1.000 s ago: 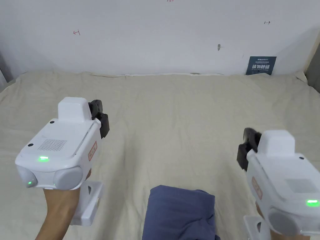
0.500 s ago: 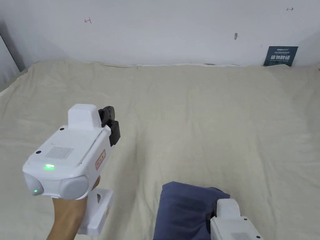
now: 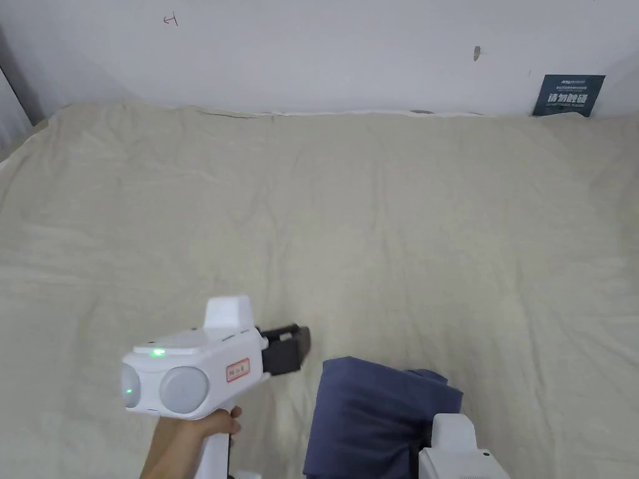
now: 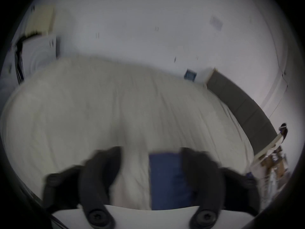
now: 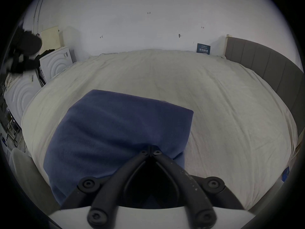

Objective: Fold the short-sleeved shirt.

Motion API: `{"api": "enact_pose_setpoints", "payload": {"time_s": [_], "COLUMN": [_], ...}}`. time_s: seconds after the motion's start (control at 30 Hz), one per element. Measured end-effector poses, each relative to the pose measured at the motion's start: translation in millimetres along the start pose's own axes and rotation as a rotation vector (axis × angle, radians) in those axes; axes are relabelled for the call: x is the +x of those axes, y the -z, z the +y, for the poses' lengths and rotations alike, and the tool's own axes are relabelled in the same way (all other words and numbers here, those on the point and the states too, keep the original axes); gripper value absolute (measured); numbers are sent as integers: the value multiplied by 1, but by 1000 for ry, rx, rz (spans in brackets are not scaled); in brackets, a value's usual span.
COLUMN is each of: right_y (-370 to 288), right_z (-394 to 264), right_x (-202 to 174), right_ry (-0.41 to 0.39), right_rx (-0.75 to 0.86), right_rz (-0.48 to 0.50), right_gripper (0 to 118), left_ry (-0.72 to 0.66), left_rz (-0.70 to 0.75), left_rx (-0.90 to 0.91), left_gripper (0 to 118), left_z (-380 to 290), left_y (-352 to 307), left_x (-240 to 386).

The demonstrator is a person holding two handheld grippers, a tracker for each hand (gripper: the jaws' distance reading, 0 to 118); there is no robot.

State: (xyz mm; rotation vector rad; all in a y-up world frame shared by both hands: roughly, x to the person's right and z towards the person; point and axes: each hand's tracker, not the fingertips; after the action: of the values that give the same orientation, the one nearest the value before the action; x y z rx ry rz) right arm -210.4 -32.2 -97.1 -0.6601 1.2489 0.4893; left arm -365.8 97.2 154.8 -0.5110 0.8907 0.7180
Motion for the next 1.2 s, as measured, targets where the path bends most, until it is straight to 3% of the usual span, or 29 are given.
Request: {"api": "enact_pose_setpoints", "payload": {"time_s": [0.03,0.07,0.3,0.37,0.47,0.6,0.73,0.97,1.2], "right_y": [0,-1,-1,0,-6,-8,-16,-54,-91], "right_z": [0,0,1,1,4,8,27,82,144], "right_x": [0,0,4,5,4,6,5,-1,-17], "right_ry": [5,6,16,18,19,17,-12,-53,-55], "right_rx": [-1,-2,-8,-9,-9,-14,-38,125,285], "right_rz": [3,5,21,25,30,39,45,69,76], "right_gripper": [1,1,1,1,2,2,2,2,2], "left_ry": [-29,-56,-82,-45,-93,-109,-138,-117,-102], "left_rz": [-8,-18,-38,-45,-126,-124,-143,-95,135], "left_rx": [-81,-134,-289,-327,-340,-329,-317,-248,-197], "left_gripper": [114,116,111,96,47,23,19,19,19], "left_z": [-7,-16,-52,-57,-59,-57,-50,-3,45], "left_y": [14,27,81,91,92,94,79,31,-10], "left_x": [-1,-2,-6,-3,4,0,-1,-26,-173]}}
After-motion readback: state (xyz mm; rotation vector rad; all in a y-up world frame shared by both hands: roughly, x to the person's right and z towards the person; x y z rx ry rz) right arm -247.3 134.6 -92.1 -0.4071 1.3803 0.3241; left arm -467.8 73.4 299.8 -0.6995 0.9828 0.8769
